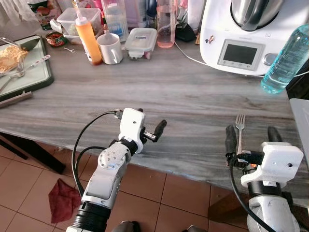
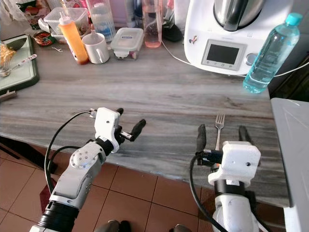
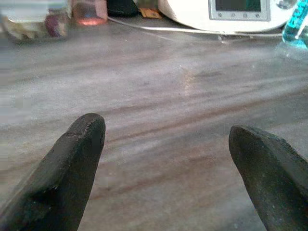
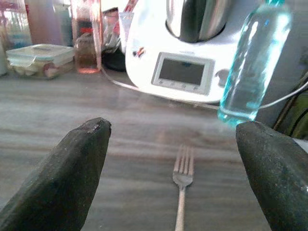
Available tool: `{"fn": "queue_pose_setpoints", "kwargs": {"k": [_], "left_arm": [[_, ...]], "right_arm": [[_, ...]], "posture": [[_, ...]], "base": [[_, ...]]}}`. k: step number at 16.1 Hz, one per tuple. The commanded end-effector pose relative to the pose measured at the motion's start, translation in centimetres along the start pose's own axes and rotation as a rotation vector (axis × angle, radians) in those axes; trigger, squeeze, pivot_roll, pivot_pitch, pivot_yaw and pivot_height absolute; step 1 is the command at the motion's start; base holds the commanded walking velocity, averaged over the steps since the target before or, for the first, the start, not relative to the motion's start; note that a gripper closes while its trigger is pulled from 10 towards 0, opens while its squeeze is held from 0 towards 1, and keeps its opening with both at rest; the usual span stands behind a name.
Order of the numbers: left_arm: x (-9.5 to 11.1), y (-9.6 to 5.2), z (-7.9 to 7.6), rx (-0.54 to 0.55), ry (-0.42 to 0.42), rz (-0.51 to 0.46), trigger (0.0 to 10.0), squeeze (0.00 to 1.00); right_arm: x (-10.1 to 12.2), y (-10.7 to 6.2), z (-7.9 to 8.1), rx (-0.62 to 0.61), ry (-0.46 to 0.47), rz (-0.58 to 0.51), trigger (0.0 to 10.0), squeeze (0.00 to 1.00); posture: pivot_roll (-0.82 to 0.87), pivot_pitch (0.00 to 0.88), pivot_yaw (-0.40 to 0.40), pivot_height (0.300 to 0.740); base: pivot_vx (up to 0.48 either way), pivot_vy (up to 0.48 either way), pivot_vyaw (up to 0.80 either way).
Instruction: Setting the table
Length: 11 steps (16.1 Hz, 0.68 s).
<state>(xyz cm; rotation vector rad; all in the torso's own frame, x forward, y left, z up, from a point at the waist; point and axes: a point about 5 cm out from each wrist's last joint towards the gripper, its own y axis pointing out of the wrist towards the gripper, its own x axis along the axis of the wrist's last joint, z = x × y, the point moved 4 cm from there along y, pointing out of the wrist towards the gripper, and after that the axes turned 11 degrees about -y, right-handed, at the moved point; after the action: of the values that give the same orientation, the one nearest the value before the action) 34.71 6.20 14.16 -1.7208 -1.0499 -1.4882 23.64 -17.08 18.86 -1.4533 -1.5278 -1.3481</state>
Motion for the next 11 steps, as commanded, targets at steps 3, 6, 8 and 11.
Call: {"fn": "queue_pose_setpoints", "kwargs": {"k": [3, 6, 8, 11], "left_arm": [[0.3, -0.9, 1.5, 0.076, 0.001, -0.03, 10.0, 0.0], [0.4, -1.5, 2.6, 0.134, 0.03, -0.063, 10.0, 0.0], [0.5, -1.9, 3.1, 0.168, 0.083, -0.091, 10.0, 0.0], [-0.9, -2.8, 3.7, 0.2, 0.063, -0.076, 10.0, 0.0]], "right_arm": [[-0.8, 0.2, -0.8, -0.038, -0.037, 0.022, 10.0, 0.0], [-1.5, 0.1, -1.3, -0.094, -0.092, 0.061, 10.0, 0.0], [-2.1, 0.3, -0.2, -0.028, 0.039, 0.07, 10.0, 0.0], [-3.5, 0.0, 0.0, -0.023, 0.12, 0.092, 10.0, 0.0]], "posture": [[0.0, 0.117, 0.013, 0.714], [0.01, 0.118, -0.01, 0.714], [0.01, 0.121, -0.014, 0.714], [0.01, 0.126, -0.038, 0.714]], "base": [[0.0, 0.0, 0.0], [0.0, 0.0, 0.0], [0.0, 0.0, 0.0], [0.0, 0.0, 0.0]]}}
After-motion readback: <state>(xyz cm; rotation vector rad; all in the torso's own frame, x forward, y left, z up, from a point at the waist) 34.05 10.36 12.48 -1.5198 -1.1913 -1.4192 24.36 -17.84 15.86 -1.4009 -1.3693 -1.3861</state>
